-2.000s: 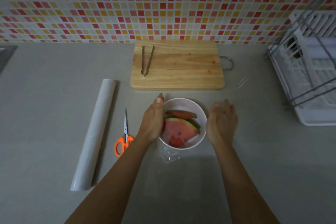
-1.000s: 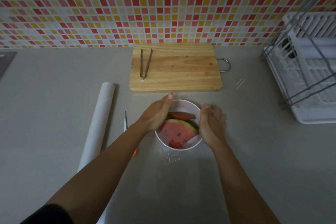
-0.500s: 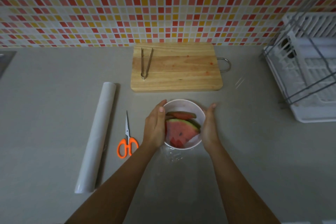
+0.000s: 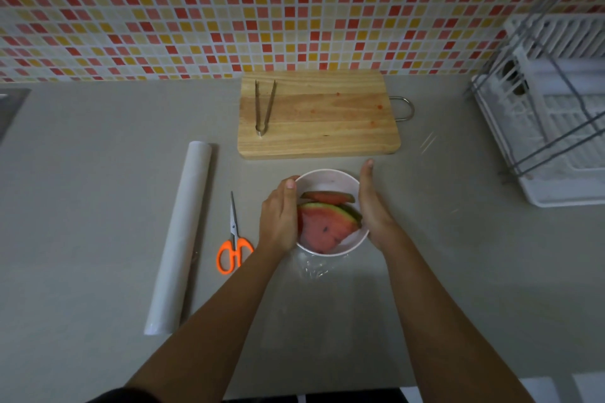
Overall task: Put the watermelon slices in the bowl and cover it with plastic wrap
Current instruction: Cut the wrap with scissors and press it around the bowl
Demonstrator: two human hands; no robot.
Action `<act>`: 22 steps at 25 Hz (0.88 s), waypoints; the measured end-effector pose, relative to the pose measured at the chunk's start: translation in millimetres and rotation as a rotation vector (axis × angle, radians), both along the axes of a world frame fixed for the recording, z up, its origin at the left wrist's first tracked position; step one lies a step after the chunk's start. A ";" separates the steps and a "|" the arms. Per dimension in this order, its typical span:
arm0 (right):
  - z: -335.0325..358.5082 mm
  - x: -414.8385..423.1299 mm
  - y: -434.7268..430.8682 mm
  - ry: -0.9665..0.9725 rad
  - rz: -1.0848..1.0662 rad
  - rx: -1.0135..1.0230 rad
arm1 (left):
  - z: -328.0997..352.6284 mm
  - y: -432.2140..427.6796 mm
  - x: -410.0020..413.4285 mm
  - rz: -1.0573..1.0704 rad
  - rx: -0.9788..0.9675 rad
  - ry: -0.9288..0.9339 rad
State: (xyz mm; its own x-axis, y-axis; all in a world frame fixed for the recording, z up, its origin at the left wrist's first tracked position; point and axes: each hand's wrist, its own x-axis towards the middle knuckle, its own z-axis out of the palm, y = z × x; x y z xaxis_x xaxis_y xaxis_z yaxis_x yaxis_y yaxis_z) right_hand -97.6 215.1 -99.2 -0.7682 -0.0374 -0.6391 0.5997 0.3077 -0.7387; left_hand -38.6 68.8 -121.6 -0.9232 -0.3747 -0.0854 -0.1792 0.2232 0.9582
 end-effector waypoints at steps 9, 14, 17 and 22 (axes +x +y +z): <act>17.4 8.7 5.3 0.122 0.237 0.407 | 7.0 -3.9 0.6 -0.015 -0.064 -0.050; 21.1 7.7 15.2 0.127 0.318 0.667 | 10.5 -6.0 -3.4 -0.097 -0.136 -0.129; 19.5 4.0 29.1 0.460 0.247 0.793 | 12.7 -18.4 -3.2 -0.036 0.018 -0.149; 16.8 10.5 17.8 0.849 0.714 0.442 | 20.9 -27.4 -5.0 -0.437 -0.516 -0.023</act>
State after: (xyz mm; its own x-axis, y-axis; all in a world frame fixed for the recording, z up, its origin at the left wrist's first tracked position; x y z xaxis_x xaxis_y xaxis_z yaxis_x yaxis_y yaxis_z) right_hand -87.1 233.0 -82.4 -0.8468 -0.5319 -0.0023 -0.4386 0.7006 -0.5628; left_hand -43.6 41.4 -100.8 -0.9993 0.0344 -0.0171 0.0123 0.7078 0.7063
